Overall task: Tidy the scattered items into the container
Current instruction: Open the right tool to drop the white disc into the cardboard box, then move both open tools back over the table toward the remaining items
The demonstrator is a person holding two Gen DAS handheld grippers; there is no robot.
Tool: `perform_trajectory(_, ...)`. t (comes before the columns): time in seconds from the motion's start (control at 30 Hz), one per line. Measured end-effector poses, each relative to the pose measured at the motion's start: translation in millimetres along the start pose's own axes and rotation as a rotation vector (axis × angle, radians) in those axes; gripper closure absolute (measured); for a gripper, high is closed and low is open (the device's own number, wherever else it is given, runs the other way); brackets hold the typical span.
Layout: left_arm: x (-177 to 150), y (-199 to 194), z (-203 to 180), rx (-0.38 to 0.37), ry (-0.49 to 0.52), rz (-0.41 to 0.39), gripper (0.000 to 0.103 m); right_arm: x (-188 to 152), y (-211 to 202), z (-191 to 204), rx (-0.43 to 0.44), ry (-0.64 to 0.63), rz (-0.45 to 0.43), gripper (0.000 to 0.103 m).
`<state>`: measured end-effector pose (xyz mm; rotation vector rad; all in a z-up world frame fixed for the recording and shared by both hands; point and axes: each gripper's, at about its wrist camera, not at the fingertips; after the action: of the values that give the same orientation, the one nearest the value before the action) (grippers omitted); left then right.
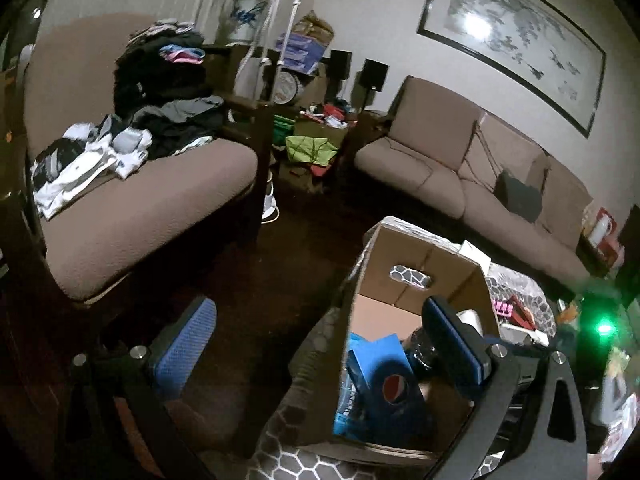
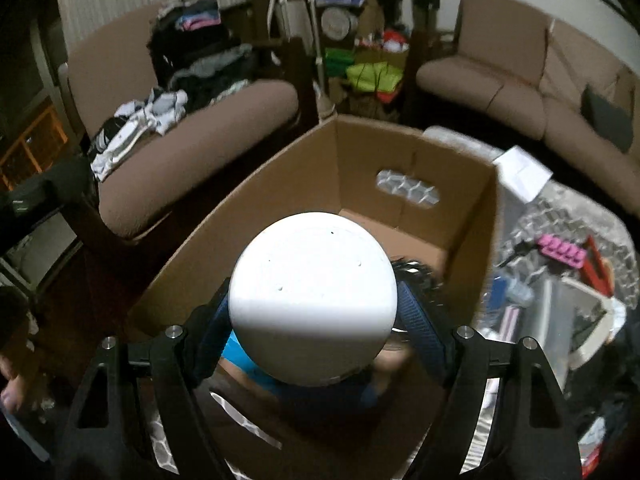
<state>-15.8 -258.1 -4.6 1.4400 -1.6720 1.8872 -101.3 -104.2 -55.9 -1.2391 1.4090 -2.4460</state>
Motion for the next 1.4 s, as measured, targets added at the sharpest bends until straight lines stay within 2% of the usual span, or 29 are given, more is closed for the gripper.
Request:
perform_trajectory(0.17,1,2,2,-0.005,-0.011,0.013,0.0,-5,16,-5,0.026,0.029,0.065,0.023)
perform_trajectory(0.2,0,2,0,-0.011,-0.005,0.014,0.0,-5,10,-6,0.023,0.027,0.048,0.021)
perform_trajectory(0.27,-2,1,-5,-0.031,0.012,0.016,0.0,-7,-4,-8,0.018,0.022,0.015,0.009)
perform_trajectory(0.37,-4,-3,-13,-0.046,0.038,0.001,0.0,-9,-24,-12,0.011,0.015,-0.035,0.003)
perform_trajectory(0.53,-7,-5,-24,-0.081,0.062,-0.007,0.0,-14,-57,-19,-0.002,0.005,-0.118,0.003)
perform_trajectory(0.77,-15,-12,-48,-0.119,0.127,-0.023,0.0,-66,-118,-74,-0.092,0.13,-0.194,0.003)
perform_trajectory(0.97,-35,-26,-91,-0.246,0.268,-0.042,0.0,-111,-171,-121,-0.17,0.237,-0.259,0.002)
perform_trajectory(1.13,-50,-36,-126,-0.301,0.337,-0.057,0.0,-148,-214,-160,-0.235,0.325,-0.312,0.002)
perform_trajectory(1.4,-78,-46,-182,-0.35,0.431,-0.057,0.0,-179,-249,-175,-0.308,0.344,-0.318,0.002)
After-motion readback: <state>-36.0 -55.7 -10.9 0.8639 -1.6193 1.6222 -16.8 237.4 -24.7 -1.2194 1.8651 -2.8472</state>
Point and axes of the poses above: each gripper's, at about its wrist camera, not at the fingertips, and y roughly the way its jaws point, z to its left, x to its top, and after that the axes turned 12 degrees about x, right-handed
